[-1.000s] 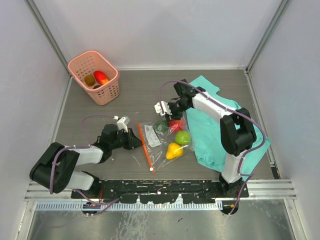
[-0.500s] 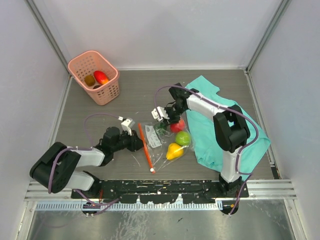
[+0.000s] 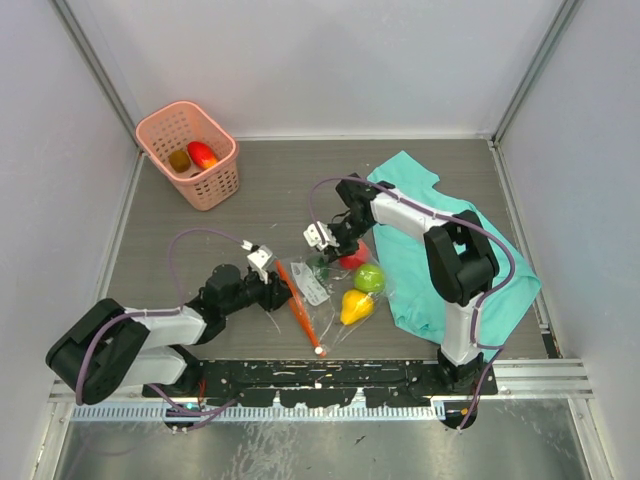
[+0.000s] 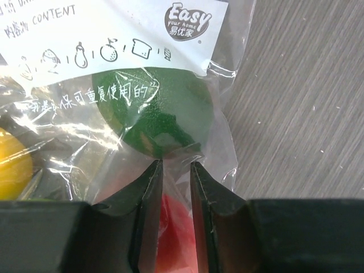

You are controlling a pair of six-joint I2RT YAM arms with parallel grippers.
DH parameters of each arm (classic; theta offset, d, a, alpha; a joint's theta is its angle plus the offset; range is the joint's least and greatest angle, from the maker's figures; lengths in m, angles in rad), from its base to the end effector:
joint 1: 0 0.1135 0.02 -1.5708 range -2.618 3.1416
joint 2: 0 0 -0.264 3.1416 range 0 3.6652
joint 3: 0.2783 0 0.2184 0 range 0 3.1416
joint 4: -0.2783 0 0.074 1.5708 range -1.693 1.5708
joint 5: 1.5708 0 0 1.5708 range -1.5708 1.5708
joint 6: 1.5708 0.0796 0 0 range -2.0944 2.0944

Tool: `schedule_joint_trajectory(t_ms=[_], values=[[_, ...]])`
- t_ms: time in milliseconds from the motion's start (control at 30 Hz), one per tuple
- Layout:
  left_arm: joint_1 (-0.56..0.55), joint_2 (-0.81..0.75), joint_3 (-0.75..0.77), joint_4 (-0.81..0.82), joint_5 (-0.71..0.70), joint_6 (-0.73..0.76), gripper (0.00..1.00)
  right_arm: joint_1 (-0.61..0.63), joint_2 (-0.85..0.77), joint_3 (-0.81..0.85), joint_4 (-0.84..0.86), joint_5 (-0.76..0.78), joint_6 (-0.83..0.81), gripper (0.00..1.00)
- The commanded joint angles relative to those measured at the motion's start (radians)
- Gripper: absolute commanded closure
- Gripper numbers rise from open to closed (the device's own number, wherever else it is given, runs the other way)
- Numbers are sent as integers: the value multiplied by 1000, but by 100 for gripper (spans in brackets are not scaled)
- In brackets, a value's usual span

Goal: Open the zip-top bag and remove the fake food
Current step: Pick up the fake fruit from the zipper food storage bag.

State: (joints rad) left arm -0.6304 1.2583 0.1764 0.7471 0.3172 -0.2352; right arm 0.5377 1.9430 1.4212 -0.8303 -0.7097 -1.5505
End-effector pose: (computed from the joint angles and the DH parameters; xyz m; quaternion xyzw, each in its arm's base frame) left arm 0.1726 -0.1567 0.1583 0.2477 0.7712 -0.3568 0.4654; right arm 0.2802 0.2275 0.1756 -0.8248 0.4358 0.2524 0.2570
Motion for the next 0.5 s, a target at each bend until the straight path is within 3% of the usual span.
schedule_joint_trajectory(t_ms=[0,233,467], values=[[-23,-2,6,84,-20,85,63,17,-22,5,-41,-85,-13,68],[-70,3,7,129,-29,100,45,22,-20,-5,-60,-85,-7,68],[-103,124,15,190,-61,86,29,25,-24,-4,-67,-126,49,67]])
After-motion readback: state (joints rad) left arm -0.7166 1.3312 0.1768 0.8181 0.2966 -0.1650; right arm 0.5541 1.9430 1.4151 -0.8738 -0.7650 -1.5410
